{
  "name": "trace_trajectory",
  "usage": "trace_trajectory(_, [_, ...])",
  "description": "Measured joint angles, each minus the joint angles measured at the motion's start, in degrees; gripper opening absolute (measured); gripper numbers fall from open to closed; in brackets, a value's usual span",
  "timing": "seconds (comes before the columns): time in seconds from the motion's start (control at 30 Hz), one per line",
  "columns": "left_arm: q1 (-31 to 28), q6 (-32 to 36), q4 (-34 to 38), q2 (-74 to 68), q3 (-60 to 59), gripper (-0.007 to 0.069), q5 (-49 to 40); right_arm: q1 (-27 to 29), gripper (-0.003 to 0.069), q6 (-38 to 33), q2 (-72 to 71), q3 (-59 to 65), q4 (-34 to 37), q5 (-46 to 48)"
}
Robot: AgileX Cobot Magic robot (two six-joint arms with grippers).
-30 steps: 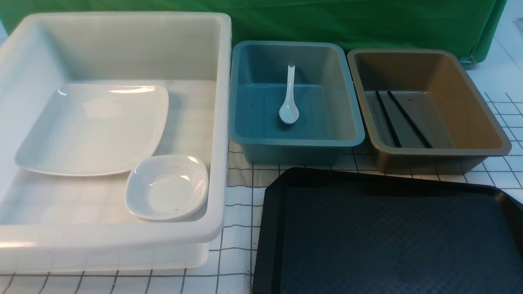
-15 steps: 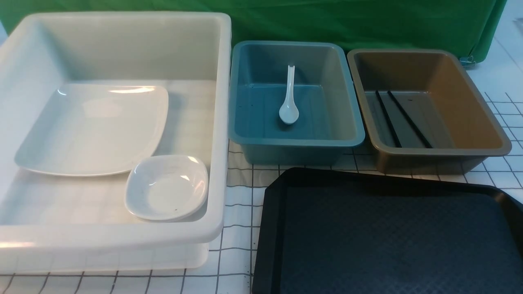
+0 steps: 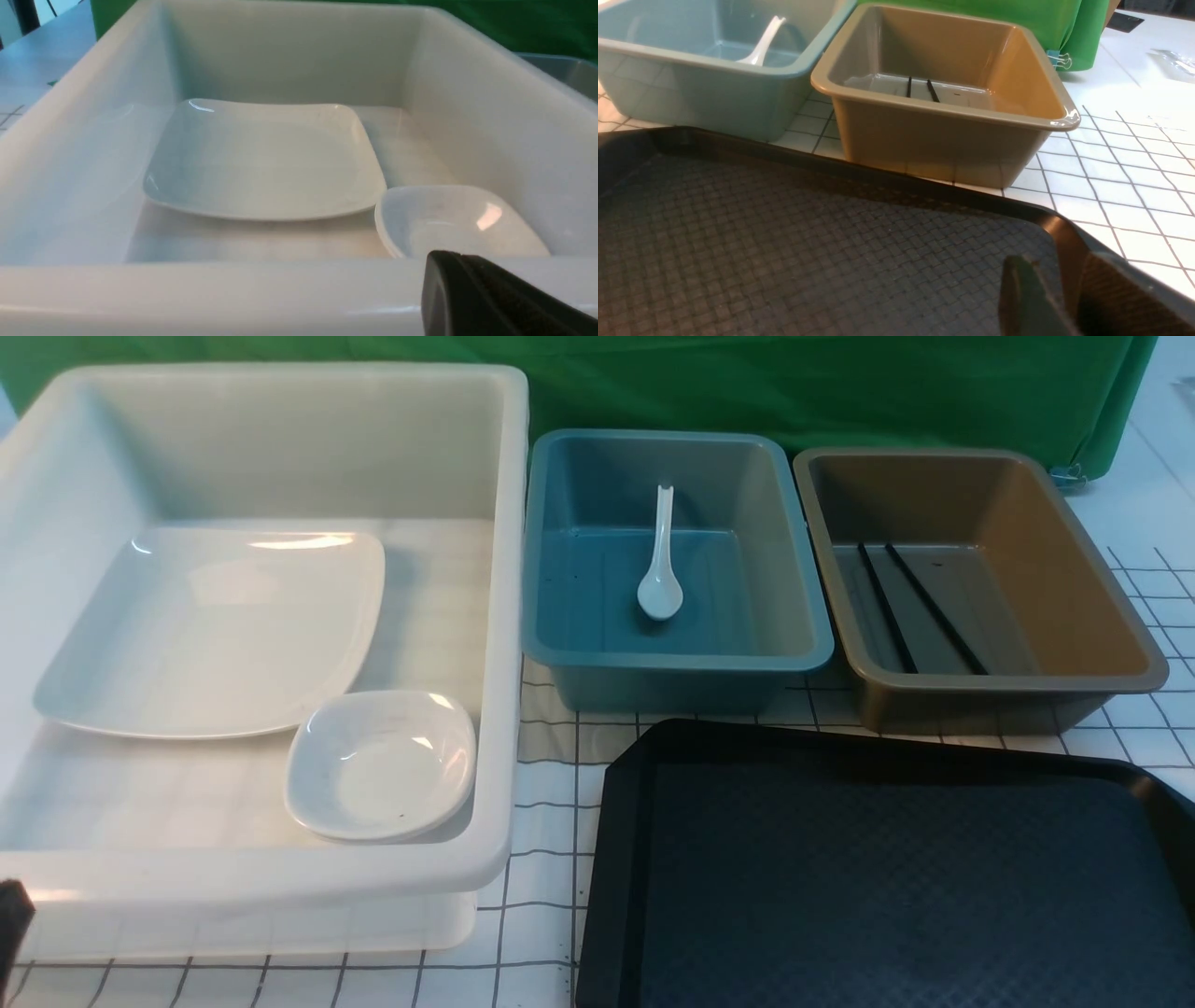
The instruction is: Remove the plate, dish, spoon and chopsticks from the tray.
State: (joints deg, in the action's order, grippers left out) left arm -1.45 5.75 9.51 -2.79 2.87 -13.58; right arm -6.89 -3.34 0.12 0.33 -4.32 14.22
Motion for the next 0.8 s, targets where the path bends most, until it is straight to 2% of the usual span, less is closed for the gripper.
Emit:
trace_trajectory(0.3, [0.0,-3.0,-2.3,2.8,-3.2,0.0002,1.7,0.0,0.0204,0.0,0.0,0.0,0.0,0.0])
trace_trajectory(0.8, [0.0,-3.0,-3.5,2.8,-3.2,0.0005,1.3,0.0,0.0234,0.0,0.0,0.0,0.0,0.0])
